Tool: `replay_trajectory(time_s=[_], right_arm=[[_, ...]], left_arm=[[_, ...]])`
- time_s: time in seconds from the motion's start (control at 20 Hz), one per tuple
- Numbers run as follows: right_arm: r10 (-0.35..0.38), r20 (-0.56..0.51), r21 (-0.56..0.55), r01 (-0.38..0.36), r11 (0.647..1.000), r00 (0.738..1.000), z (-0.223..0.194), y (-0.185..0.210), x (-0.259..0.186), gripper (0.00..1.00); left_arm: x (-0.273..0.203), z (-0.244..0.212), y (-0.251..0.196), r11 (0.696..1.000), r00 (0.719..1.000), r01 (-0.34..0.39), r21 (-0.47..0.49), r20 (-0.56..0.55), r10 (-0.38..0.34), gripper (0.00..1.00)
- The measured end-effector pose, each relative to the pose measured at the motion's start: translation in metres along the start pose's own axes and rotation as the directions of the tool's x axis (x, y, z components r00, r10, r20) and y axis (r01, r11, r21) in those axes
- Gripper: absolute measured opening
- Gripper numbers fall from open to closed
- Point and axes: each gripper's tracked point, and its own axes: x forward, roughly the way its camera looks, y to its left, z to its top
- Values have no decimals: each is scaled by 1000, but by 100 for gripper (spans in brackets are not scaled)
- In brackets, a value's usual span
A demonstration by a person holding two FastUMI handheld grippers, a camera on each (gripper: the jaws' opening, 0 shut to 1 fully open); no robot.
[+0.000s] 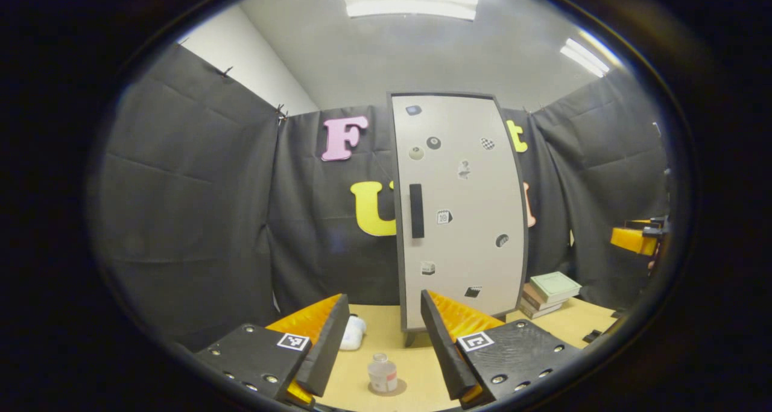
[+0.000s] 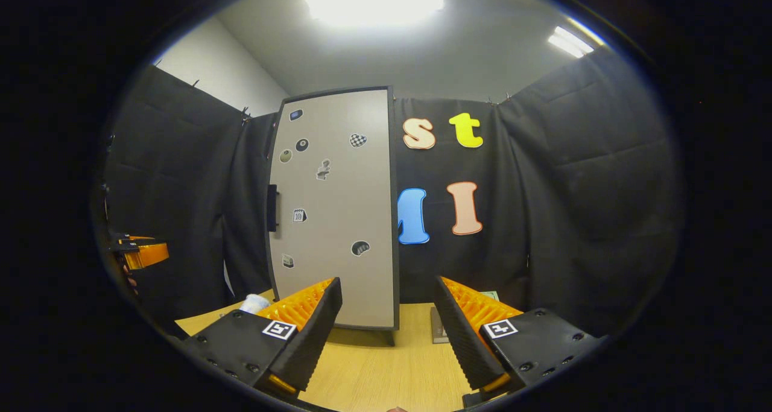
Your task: Open the cabinet door with the right hand, grasp the bottle in the cabinet with the left hand and place it on the coaster, then close the cabinet door with the right hand.
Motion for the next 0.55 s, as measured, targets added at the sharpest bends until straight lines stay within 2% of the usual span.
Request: replay_trajectory(time_s=[0.2,0.25,0.3,0.55], right_arm=[[-4,17,-6,4,1000,1000,5,6,-4,97],[-6,21,-5,6,1000,1000,5,7,-5,92],[-10,25,-4,10,1000,1000,6,6,-6,97],[-22,30,-7,22,1000,999,7,6,-10,97]], left_arm=[[-4,10,3,999,1000,15,29,20,-16,71],[-6,11,3,999,999,18,33,26,-18,73],[-6,13,3,999,999,20,36,28,-21,73],[-12,10,6,999,999,24,22,30,-25,71]])
